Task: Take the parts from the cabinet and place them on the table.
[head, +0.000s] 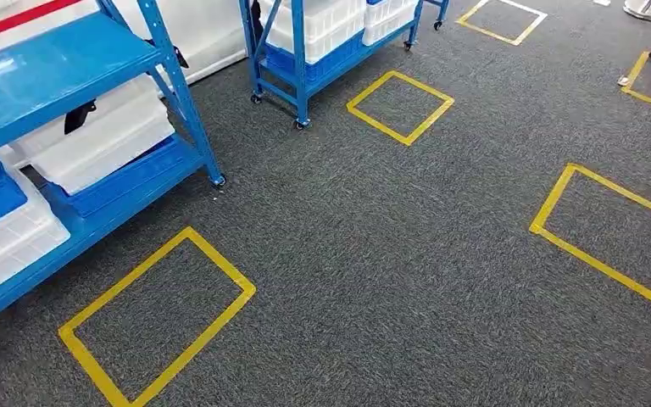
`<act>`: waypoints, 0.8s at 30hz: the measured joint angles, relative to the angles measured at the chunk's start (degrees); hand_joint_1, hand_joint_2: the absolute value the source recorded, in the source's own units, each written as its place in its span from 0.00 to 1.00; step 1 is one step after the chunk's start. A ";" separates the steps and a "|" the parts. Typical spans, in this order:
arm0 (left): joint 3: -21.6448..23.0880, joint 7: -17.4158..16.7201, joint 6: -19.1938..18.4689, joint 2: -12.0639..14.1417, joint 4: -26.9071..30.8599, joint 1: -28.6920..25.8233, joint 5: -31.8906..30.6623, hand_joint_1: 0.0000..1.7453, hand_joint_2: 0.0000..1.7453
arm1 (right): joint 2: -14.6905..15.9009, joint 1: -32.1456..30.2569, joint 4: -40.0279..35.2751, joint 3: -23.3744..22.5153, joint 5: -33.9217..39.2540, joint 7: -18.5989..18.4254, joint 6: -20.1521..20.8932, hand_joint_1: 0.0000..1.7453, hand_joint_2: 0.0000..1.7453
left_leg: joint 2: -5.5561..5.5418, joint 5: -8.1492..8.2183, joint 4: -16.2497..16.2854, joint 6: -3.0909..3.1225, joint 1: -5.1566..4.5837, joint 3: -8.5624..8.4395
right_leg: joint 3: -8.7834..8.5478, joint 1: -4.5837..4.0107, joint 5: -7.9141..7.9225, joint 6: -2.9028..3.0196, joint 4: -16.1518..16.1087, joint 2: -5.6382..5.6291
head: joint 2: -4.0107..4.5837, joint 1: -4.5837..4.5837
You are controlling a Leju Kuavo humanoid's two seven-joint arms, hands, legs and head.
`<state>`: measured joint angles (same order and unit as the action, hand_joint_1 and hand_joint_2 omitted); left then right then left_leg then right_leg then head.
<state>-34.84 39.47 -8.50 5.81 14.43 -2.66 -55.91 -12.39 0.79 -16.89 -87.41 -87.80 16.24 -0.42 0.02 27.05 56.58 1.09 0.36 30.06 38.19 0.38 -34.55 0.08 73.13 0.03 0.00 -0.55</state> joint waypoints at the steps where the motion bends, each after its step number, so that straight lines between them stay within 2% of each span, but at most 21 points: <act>1: 0.35 0.00 0.20 0.07 0.00 -0.04 0.06 0.00 0.00 | 0.00 -0.03 -0.07 0.00 0.00 -0.02 -0.02 0.00 0.00 | -0.08 0.09 0.10 -0.12 0.00 -0.09 | -2.09 0.00 2.48 0.14 -4.18 0.01 | 0.00 0.00; 2: 0.72 0.00 0.26 0.09 0.00 -0.05 0.09 0.00 0.00 | 0.00 -0.07 -0.13 0.00 0.00 -0.09 -0.02 0.00 0.00 | -0.14 0.21 0.17 -0.27 0.00 -0.26 | -4.85 -0.01 5.05 0.37 -9.64 0.00 | 0.00 0.00; 3: 0.92 0.00 0.29 0.09 0.00 -0.07 0.15 0.00 0.00 | 0.00 -0.08 -0.24 0.00 0.00 -0.20 -0.02 0.00 0.00 | -0.16 0.34 0.26 -0.48 0.00 -0.29 | -6.89 -0.05 6.13 0.70 -13.87 -0.01 | 0.00 0.02; 4: 1.10 0.00 0.29 0.11 0.00 -0.07 0.22 0.00 0.00 | 0.00 -0.03 -0.31 0.00 0.00 -0.22 0.00 0.00 0.00 | -0.17 0.60 0.68 -0.89 -0.49 -0.08 | -7.13 -0.38 5.55 0.79 -14.80 0.00 | 0.00 0.02; 6: 1.60 0.00 0.29 0.20 0.00 -0.07 0.48 0.00 0.00 | -0.02 0.00 -0.40 0.00 0.00 -0.24 0.00 0.00 0.00 | -0.19 0.55 0.58 -1.48 -0.32 0.01 | -6.97 -0.40 5.70 1.10 -14.65 -0.10 | 0.00 -0.07; 7: 1.82 0.00 0.31 0.24 0.00 -0.07 0.70 0.00 0.00 | -0.02 -0.10 -0.44 0.00 0.00 -0.26 0.00 0.00 0.00 | -0.19 0.48 0.45 -1.77 -0.20 -0.07 | -6.99 -0.57 5.72 1.42 -14.70 -0.11 | 0.00 -0.02; 8: 2.04 0.00 0.29 0.39 0.02 -0.13 1.40 0.00 0.00 | -0.04 -0.11 -0.46 -0.02 0.00 -0.31 0.00 0.00 0.00 | -0.21 0.70 0.62 -2.16 -0.19 -0.06 | -7.11 -0.24 6.05 1.92 -15.18 -0.05 | 0.00 0.00; 9: 2.30 0.00 0.26 0.39 0.18 -0.53 2.78 0.00 0.00 | -0.09 -0.11 -0.48 -0.02 0.00 -0.37 0.07 0.00 0.00 | -0.16 1.57 1.66 -2.44 -0.03 0.19 | -7.20 -0.10 6.23 2.21 -15.40 0.01 | 0.00 -0.04; 10: 3.66 0.00 0.57 0.39 1.37 -1.24 7.38 0.00 0.00 | -0.11 -0.11 -0.68 -0.09 0.00 -0.39 0.22 0.00 0.00 | -0.14 3.59 4.32 -2.72 0.03 1.40 | -7.14 -0.08 6.20 2.50 -15.41 0.00 | 0.00 -0.37; 12: 7.42 0.00 2.91 0.59 3.98 -2.71 16.94 0.00 0.00 | -0.52 -0.16 -1.05 -0.53 0.15 -0.50 0.33 0.00 0.00 | -0.15 8.39 13.71 -3.22 0.20 5.61 | -7.09 -0.26 6.15 2.68 -15.40 0.06 | 0.00 -0.41; 13: 9.34 -0.02 4.88 0.59 4.99 -3.28 21.28 0.00 0.00 | -0.68 -0.21 -1.25 -0.70 0.48 -0.57 0.31 0.00 0.00 | -0.14 9.63 17.45 -3.36 0.22 7.35 | -7.08 -0.33 6.13 2.71 -15.36 0.10 | 0.00 -0.44; 14: 11.12 -0.99 7.84 0.40 5.79 -3.03 24.57 0.00 0.00 | -0.87 -0.28 -1.45 -0.88 0.57 -1.12 0.13 0.00 0.00 | -0.14 9.48 18.90 -3.42 0.25 8.08 | -7.13 -0.36 6.12 2.71 -15.31 -0.05 | 0.00 -0.46; 15: 12.75 -4.74 12.46 -1.32 6.25 -1.35 26.30 0.00 0.00 | -0.85 -0.08 -1.49 -0.68 -0.18 -2.83 -0.35 0.00 0.00 | -0.15 7.87 17.60 -3.37 0.26 7.67 | -7.21 -0.34 6.09 2.66 -15.29 0.09 | 0.00 -0.52; 16: 14.37 -11.48 17.96 -3.31 7.03 2.02 27.21 0.00 0.00 | -0.72 0.11 -1.42 0.08 -1.13 -4.87 -0.78 0.00 0.00 | -0.16 4.94 13.48 -3.15 0.22 6.14 | -7.28 -0.34 6.04 2.55 -15.24 0.67 | 0.00 -0.78; 17: 15.48 -16.18 20.94 -4.63 7.82 5.67 27.90 0.00 0.00 | -0.57 0.31 -1.31 0.70 -1.53 -5.55 -1.02 0.00 0.00 | -0.15 1.72 7.73 -2.82 0.25 3.60 | -7.39 -0.32 6.01 2.45 -15.22 1.69 | 0.00 -0.85; 18: 16.59 -21.31 22.67 -5.17 8.68 7.49 28.89 0.00 0.00 | -0.33 0.76 -1.09 1.29 -1.81 -6.08 -1.39 0.00 0.00 | -0.16 -0.40 2.92 -2.55 0.30 1.23 | -7.44 -0.33 5.97 2.32 -15.18 2.09 | 0.00 -0.74; 19: 16.83 -23.51 22.43 -5.71 8.79 8.81 29.74 0.00 0.00 | 0.04 1.38 -0.96 1.53 -1.84 -6.45 -1.77 0.00 0.00 | 0.86 0.85 1.13 -2.37 0.21 0.63 | -7.60 -0.62 5.94 2.20 -15.08 2.51 | 0.00 -0.66; 20: 16.70 -23.63 22.01 -5.57 8.81 9.30 31.04 0.00 0.00 | 0.24 1.92 -0.83 1.68 -1.90 -6.58 -2.08 0.00 0.00 | 0.74 0.43 0.77 -2.15 0.06 0.52 | -7.46 -0.81 6.05 1.89 -14.98 1.53 | 0.02 -0.61; 21: 16.02 -22.53 21.27 -4.65 8.79 9.08 32.42 0.00 0.00 | 0.59 2.22 -0.83 1.79 -1.92 -6.56 -2.21 0.00 0.00 | 1.29 0.54 0.91 -1.94 0.03 0.51 | -7.41 -0.74 6.23 1.58 -15.03 1.11 | 0.00 -0.57; 23: 14.25 -19.96 20.20 -3.41 8.61 8.46 32.79 0.00 0.00 | 0.81 1.95 -0.77 2.10 -2.01 -6.69 -2.29 0.00 0.00 | 1.14 0.23 0.62 -1.12 -0.15 0.50 | -7.51 -0.56 6.28 0.84 -15.28 1.22 | 0.00 -0.66; 24: 13.28 -19.80 19.50 -3.11 8.35 7.87 32.94 0.00 0.00 | 1.03 1.60 -0.77 2.21 -2.01 -6.84 -2.43 0.00 0.00 | 0.74 -0.36 -0.08 -0.45 0.34 -0.01 | -7.42 -0.37 5.65 0.41 -14.86 1.27 | 0.00 -0.64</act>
<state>-21.57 19.67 11.00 2.70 22.78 5.21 -22.97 -11.37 2.39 -17.66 -85.20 -89.81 9.40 -2.84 0.76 26.70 56.50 0.64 0.69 30.05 30.77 0.01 -28.90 0.50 58.27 1.30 0.00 -1.18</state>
